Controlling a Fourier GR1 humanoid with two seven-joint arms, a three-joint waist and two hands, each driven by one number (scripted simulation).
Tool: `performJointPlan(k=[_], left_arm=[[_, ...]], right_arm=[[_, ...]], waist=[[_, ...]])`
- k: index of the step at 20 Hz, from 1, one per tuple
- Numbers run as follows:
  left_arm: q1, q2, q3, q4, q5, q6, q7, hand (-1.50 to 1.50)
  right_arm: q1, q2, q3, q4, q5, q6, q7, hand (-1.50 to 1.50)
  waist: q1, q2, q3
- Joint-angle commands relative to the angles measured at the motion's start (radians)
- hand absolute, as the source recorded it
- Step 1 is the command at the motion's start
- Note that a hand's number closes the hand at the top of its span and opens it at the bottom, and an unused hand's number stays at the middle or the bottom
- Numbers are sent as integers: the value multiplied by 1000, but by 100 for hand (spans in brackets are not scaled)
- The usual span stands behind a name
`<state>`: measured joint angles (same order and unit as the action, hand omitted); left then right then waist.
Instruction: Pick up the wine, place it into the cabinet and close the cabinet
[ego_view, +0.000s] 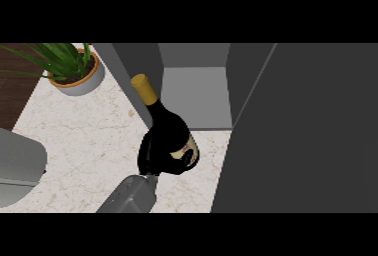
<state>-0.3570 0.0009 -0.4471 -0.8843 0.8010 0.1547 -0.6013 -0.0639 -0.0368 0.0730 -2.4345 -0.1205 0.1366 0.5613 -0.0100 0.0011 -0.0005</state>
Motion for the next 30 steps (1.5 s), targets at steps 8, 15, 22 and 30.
performJointPlan(k=[8, 15, 22, 30], left_arm=[[-219, -1, -50, 228, 154, -1, -81, 150], [-350, -1, -36, 256, 241, 89, -29, 150], [-482, -1, -8, 426, 303, 48, -84, 150], [-659, -1, 70, 568, 304, 40, 4, 150]], right_arm=[[21, 0, -13, 25, -43, 28, -63, -150], [-4, -8, -29, 6, -68, 12, -23, -150], [27, -1, -18, 63, -51, 36, -86, -150], [-1, 6, -5, 52, -47, 21, -77, -150]], waist=[[-6, 1, 0], [-8, 1, 0], [-24, 6, 0], [-24, 7, 0]])
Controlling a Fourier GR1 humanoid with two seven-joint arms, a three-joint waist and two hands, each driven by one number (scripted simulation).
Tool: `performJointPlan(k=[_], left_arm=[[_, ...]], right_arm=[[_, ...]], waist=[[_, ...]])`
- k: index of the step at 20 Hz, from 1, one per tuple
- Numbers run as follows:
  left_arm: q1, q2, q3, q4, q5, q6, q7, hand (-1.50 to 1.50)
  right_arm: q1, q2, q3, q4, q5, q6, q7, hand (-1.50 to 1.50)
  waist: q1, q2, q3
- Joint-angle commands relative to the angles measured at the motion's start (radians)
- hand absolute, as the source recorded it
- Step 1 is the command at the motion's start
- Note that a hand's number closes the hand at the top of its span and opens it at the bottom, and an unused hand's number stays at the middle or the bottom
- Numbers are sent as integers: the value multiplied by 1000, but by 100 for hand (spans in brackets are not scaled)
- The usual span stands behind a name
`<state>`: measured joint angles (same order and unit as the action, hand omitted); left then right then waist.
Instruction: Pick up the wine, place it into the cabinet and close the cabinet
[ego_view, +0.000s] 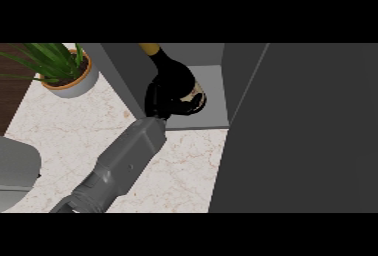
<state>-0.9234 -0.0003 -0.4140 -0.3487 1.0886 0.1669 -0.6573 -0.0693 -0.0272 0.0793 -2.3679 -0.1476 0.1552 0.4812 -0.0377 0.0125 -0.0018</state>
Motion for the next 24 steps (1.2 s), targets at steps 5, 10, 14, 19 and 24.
performJointPlan(k=[5, 10, 14, 19, 24], left_arm=[[-134, 0, 31, 109, 27, 26, 51, 150], [-153, 0, 33, 138, 30, 33, 112, 150], [-153, 0, 25, 145, 35, 30, 80, 150], [-167, 0, 35, 148, 71, 48, 59, 150], [-105, 1, -6, 150, 75, 0, 56, 150]], right_arm=[[-20, 22, 30, 60, 24, 2, -48, -150], [8, -9, -28, 8, -53, 17, -13, -150], [-20, -5, 1, 61, -23, 34, -53, -150], [-1, 7, 37, 48, -10, 37, -62, -150], [-14, 18, 37, 76, -6, 39, -98, -150]], waist=[[-18, 4, 1], [-36, 7, 1], [-49, 13, 1], [-63, 15, 1], [-74, 20, 1]])
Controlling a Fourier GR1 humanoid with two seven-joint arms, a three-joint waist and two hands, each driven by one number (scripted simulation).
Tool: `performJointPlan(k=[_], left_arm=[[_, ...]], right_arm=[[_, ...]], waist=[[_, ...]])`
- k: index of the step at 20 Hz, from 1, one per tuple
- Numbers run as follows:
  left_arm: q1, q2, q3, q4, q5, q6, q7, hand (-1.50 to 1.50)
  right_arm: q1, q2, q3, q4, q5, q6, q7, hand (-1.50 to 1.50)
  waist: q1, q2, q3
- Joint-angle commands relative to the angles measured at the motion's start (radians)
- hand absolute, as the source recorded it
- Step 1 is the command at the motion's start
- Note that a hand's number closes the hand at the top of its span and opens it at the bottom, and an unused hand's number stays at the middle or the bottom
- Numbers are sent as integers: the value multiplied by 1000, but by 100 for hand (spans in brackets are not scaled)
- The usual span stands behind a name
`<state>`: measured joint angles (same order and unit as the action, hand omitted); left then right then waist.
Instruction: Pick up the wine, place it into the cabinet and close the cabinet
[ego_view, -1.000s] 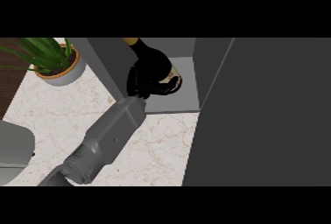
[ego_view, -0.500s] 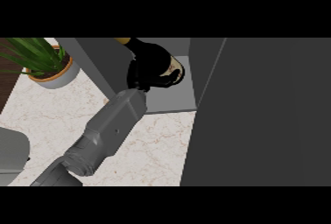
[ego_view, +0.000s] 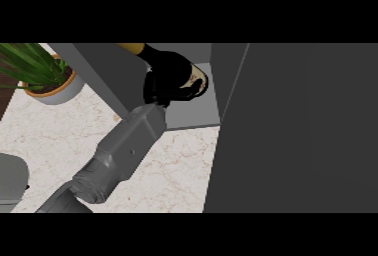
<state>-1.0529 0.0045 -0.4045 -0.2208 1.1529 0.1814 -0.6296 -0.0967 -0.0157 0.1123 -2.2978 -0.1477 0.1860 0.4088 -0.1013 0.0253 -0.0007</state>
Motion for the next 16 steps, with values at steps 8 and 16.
performJointPlan(k=[8, 16], left_arm=[[95, -4, -134, -86, 51, 53, 6, 150], [92, -4, -145, -164, 190, 124, -39, 150]], right_arm=[[-9, -15, 2, 15, -19, 14, 13, -150], [-50, 6, 23, 25, -30, -1, 33, -150]], waist=[[-31, 4, -1], [-50, 11, -2]])
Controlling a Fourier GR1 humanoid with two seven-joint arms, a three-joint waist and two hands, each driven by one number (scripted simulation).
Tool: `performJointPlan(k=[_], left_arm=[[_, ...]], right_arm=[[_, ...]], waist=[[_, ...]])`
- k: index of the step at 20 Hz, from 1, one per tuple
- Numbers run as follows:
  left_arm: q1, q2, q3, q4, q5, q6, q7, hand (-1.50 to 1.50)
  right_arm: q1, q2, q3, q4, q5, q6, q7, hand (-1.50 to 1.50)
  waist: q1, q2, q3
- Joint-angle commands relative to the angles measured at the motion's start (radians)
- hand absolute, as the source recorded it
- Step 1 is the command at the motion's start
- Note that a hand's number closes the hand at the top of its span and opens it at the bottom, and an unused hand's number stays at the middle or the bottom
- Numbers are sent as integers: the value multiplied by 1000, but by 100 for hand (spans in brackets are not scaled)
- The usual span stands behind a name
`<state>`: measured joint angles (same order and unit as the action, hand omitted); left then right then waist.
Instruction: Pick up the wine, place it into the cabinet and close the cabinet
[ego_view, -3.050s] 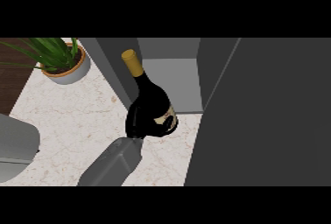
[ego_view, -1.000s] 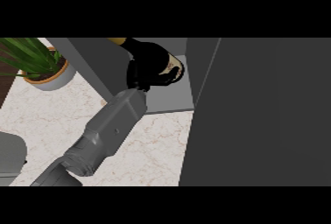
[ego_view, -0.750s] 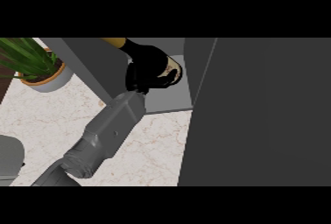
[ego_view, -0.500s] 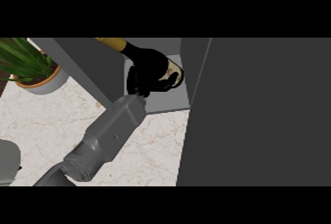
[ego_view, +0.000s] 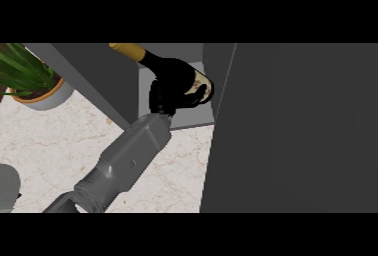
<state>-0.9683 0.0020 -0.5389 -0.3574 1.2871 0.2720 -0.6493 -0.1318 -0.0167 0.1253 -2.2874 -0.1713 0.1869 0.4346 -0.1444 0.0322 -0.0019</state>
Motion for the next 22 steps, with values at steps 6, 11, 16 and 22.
performJointPlan(k=[6, 11, 16, 22], left_arm=[[-34, -2, -28, -17, 120, 87, -39, -150], [-36, -2, -68, 9, 143, 95, -42, -150], [-45, -2, -141, 19, 120, 144, -56, -150], [-106, -2, -209, 25, 83, 177, -48, -150]], right_arm=[[-21, -4, -7, -1, 2, -7, 17, -150], [-5, 4, -2, -32, 2, -17, 19, -150], [-7, 2, 0, -2, 7, -8, 3, -150], [-15, -2, -11, 10, -7, -2, -1, -150]], waist=[[-11, 3, 0], [-1, -1, 1], [4, -1, 1], [19, -2, 1]])
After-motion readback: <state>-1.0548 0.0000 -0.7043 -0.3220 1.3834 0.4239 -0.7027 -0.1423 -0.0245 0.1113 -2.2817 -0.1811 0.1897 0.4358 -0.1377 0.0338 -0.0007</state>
